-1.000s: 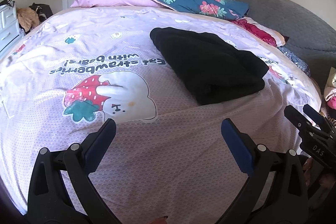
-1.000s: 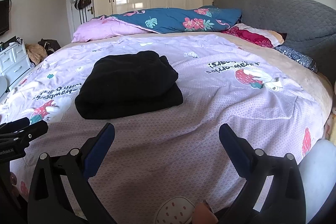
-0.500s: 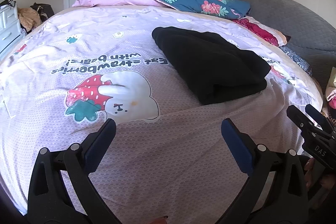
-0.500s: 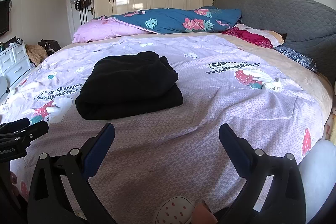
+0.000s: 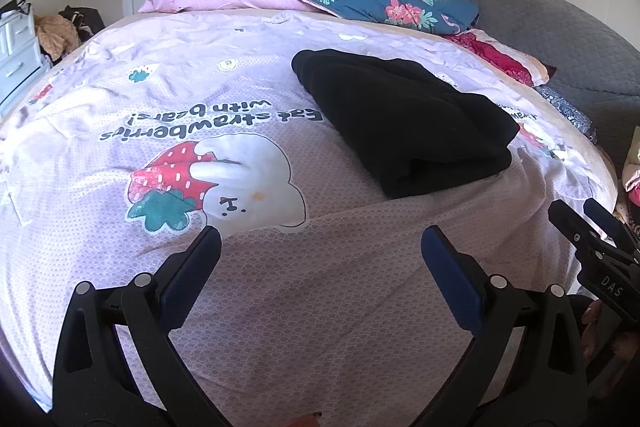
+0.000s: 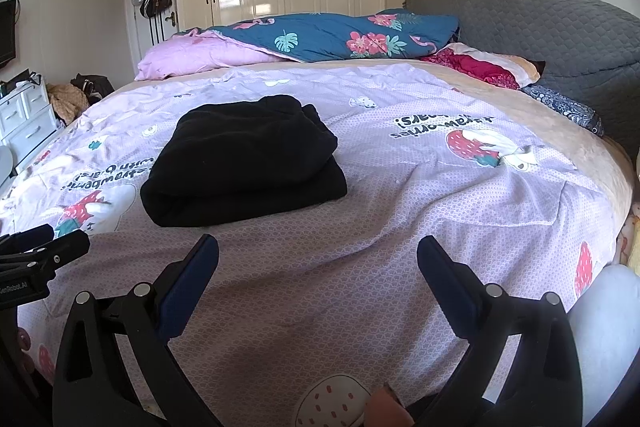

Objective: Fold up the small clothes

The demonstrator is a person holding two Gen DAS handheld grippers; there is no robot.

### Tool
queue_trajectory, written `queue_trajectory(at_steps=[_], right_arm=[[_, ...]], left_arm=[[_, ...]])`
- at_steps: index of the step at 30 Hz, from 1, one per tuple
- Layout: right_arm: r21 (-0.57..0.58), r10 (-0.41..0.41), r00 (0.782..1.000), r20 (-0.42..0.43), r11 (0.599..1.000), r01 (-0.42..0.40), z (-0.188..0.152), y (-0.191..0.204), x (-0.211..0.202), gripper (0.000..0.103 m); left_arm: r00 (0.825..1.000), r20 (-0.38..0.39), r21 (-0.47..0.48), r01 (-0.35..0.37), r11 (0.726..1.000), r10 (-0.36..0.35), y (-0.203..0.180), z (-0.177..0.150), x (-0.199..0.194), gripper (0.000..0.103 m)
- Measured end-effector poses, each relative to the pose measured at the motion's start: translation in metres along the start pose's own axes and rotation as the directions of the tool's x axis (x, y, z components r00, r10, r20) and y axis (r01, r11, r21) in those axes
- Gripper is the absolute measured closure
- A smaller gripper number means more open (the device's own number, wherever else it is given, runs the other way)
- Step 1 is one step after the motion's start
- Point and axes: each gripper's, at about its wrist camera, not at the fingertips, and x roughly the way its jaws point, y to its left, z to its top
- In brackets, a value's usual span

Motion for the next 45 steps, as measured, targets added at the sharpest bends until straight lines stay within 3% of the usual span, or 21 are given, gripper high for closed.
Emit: queue_trajectory(at_steps=[27, 31, 34, 37, 39, 41, 43, 44, 45], right_arm=[[-0.006, -0.009, 1.0, -0.005, 1.0, 0.009, 0.0, 0.001, 0.0, 0.004], [0.002, -0.016, 1.0, 0.003, 1.0, 0.016, 0.0, 0.0, -0.002, 0.004], [0.051, -0.045, 0.999, 0.022, 0.998, 0.044, 0.001, -0.011, -0.008, 0.004], [0.185, -0.139, 0.989, 0.05, 0.974, 0.128, 0.01, -0.054, -0.023, 0.004], [0.285, -0.25, 0.968, 0.007, 0.928, 0.238, 0.017, -0.102, -0.027, 0.004], [0.35, -0.409, 0.911, -0.049, 0.847, 0.399, 0.017, -0.155, -0.03, 0.004], [0.407, -0.564, 0.805, -0.187, 0.701, 0.586, 0.003, -0.233, -0.031, 0.004], [0.427, -0.591, 0.77, -0.238, 0.649, 0.63, -0.006, -0.26, -0.031, 0.004], [0.455, -0.611, 0.72, -0.329, 0.565, 0.688, -0.023, -0.304, -0.033, 0.004]], left_arm=[[1.0, -0.007, 0.007, -0.021, 1.0, 0.021, -0.001, 0.0, 0.002, 0.009], [1.0, -0.03, -0.013, 0.008, 1.0, -0.008, 0.0, -0.001, 0.005, 0.009], [0.998, -0.055, -0.044, 0.037, 0.998, -0.039, 0.006, 0.0, 0.008, 0.009], [0.999, -0.045, -0.079, -0.003, 0.997, -0.001, 0.028, 0.008, 0.003, 0.009], [0.998, -0.044, -0.156, -0.055, 0.986, 0.049, 0.071, 0.021, 0.001, 0.009], [0.993, -0.031, -0.233, -0.116, 0.966, 0.112, 0.123, 0.031, -0.006, 0.009], [0.971, -0.031, -0.269, -0.238, 0.933, 0.239, 0.18, 0.04, -0.014, 0.009], [0.943, -0.04, -0.282, -0.328, 0.902, 0.331, 0.216, 0.043, -0.018, 0.009], [0.907, -0.06, -0.3, -0.416, 0.859, 0.418, 0.254, 0.046, -0.021, 0.009]])
